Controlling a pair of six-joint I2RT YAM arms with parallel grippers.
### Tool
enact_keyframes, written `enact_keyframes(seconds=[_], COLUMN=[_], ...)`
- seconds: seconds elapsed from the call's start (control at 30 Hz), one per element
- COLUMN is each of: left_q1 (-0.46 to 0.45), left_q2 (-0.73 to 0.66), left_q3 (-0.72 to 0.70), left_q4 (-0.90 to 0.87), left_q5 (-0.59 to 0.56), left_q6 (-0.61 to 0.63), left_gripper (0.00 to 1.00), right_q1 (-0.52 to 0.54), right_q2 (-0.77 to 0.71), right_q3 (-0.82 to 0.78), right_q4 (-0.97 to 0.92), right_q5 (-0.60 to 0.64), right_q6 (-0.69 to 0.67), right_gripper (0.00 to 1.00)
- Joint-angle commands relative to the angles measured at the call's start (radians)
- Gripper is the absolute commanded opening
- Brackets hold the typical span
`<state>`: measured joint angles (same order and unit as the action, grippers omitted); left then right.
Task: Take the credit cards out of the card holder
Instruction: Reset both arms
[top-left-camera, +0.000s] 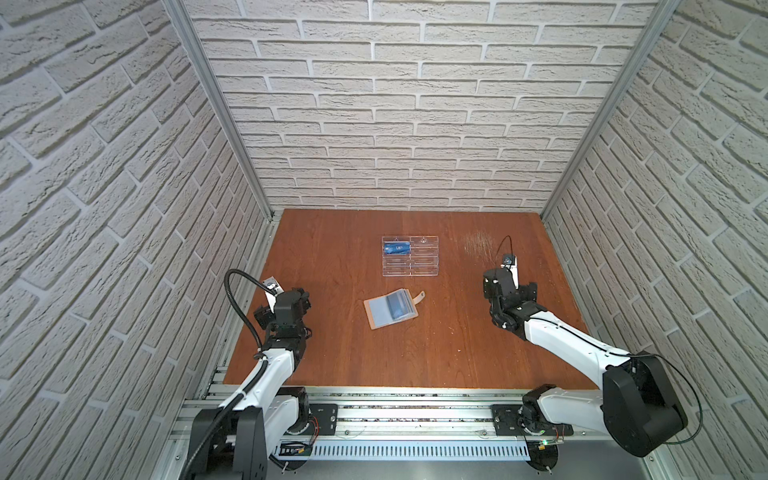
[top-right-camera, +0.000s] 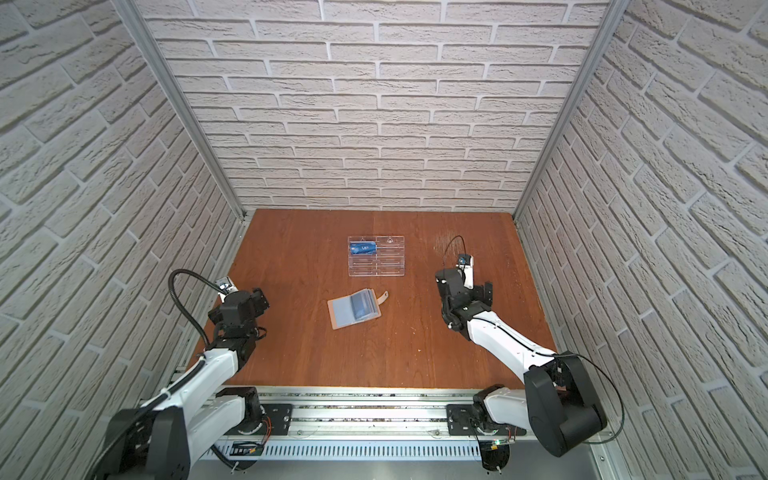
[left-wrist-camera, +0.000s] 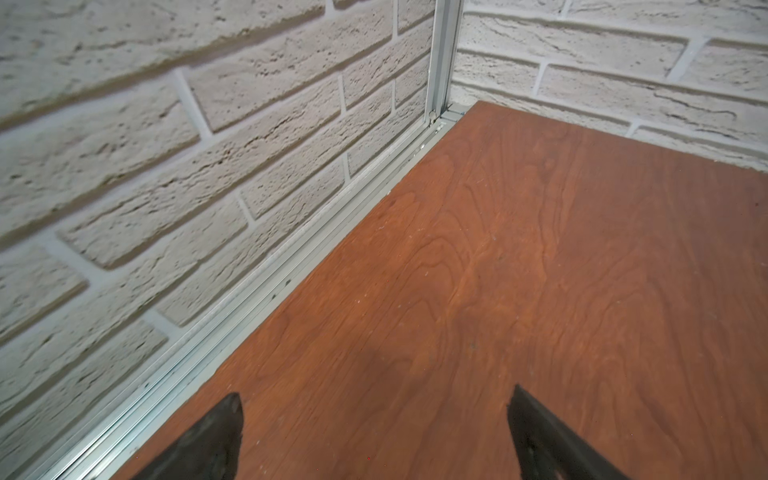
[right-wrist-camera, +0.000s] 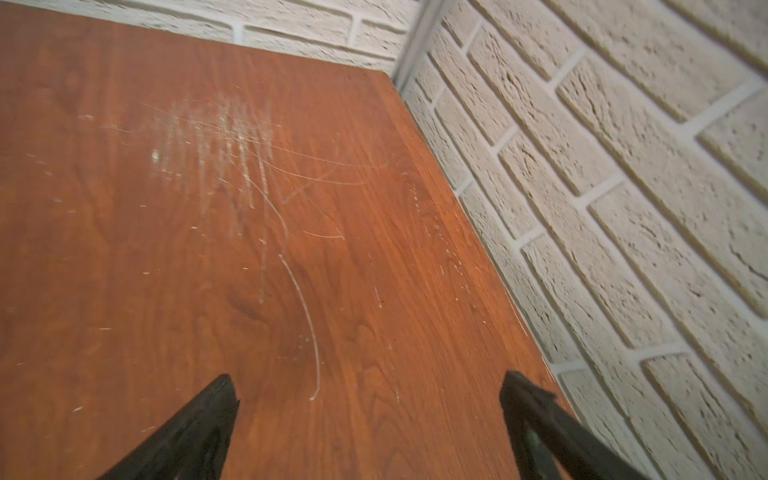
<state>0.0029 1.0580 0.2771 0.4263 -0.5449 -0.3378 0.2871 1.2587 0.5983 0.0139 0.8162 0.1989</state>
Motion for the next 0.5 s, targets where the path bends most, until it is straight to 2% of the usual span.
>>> enact_keyframes(seconds=[0.0, 0.1, 0.2, 0.23, 0.27, 0.33, 0.4, 0.47], left_q1=[0.021, 0.04, 0.097, 0.104, 0.109, 0.102, 0.097, 0.086], left_q2=[0.138, 0.26, 0.338, 0.392, 0.434, 0.455, 0.542, 0.499], left_q3=[-0.033, -0.055, -0.049, -0.053, -0.051, -0.022, 0.002, 0.067], left_q4=[0.373, 0.541, 0.595, 0.658, 0.721, 0.666, 0.741, 0.544], left_q5=[0.04, 0.081, 0.209, 0.245, 0.292, 0.376, 0.409, 0.416], left_q6=[0.135, 0.143, 0.087, 0.095, 0.119, 0.151, 0.177, 0.19], left_gripper=[0.98, 0.98, 0.98, 0.98, 0.98, 0.98, 0.98, 0.98], right_q1=[-0.06, -0.09, -0.113, -0.116, -0.117, -0.138, -0.184, -0.221], right_q2=[0.019, 0.086, 0.168, 0.199, 0.193, 0.186, 0.19, 0.255], right_q3=[-0.064, -0.104, -0.144, -0.178, -0.195, -0.207, -0.231, -0.291], right_q4=[0.329, 0.492, 0.618, 0.745, 0.755, 0.766, 0.774, 0.984], right_q5=[-0.108, -0.193, -0.285, -0.314, -0.367, -0.425, -0.576, -0.619], right_q6=[-0.106, -0.147, -0.157, -0.191, -0.197, -0.19, -0.181, -0.158], right_gripper=[1.0, 1.0, 0.99, 0.99, 1.0, 1.0, 1.0, 1.0])
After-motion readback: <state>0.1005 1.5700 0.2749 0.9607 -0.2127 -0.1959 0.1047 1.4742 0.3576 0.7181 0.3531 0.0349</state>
